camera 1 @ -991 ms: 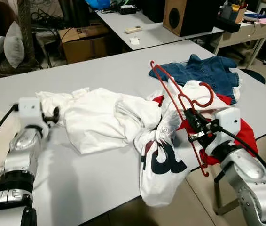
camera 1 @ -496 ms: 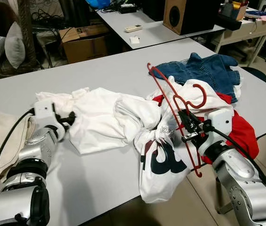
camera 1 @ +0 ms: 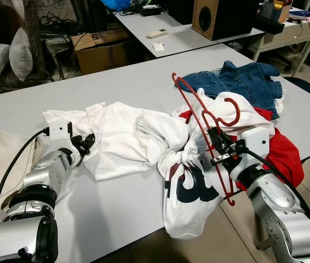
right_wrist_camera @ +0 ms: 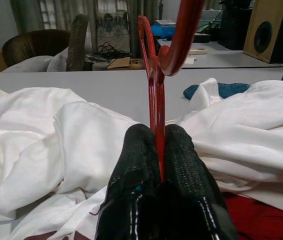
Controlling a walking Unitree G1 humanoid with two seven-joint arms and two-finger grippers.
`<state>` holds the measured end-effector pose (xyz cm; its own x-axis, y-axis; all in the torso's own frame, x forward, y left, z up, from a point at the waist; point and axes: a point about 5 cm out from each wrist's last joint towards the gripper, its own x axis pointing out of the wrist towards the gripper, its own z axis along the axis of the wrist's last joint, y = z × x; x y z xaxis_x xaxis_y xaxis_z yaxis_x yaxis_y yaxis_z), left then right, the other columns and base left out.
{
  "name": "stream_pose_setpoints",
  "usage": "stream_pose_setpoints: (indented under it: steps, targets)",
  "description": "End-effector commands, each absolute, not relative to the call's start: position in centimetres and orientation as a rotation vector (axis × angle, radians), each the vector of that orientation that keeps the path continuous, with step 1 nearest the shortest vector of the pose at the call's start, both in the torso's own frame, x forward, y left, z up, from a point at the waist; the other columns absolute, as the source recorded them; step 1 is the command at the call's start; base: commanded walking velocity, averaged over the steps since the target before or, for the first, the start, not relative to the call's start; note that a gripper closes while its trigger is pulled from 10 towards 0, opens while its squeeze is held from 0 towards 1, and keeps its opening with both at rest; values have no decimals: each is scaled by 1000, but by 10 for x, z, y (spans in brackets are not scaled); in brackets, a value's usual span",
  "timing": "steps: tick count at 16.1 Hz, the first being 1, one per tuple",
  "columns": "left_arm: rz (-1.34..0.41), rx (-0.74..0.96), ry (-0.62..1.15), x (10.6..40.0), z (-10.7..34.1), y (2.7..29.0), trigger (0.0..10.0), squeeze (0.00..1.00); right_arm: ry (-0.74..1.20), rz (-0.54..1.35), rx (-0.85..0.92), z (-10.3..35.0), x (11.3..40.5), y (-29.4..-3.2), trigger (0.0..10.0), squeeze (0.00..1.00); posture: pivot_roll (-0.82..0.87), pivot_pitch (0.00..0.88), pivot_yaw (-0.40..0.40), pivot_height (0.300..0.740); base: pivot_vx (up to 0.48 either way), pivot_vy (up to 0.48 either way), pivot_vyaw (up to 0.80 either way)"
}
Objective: Hang hanger
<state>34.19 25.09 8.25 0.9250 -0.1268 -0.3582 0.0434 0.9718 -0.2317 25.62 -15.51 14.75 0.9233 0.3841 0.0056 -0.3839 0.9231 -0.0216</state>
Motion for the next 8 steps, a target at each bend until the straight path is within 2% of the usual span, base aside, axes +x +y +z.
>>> stream_pose_setpoints:
  steps: [1, 8]
  targets:
    - [-100, -230, 377, 341, 82, 250, 0, 0, -16, 405, -34, 149, 258, -154, 10000, 0, -51, 0, 104, 740, 0, 0, 0]
    - [-58, -274, 189, 350, 103, 247, 0, 0, -9, 424, -35, 148, 258, -151, 10000, 0, -52, 0, 70, 740, 0, 0, 0]
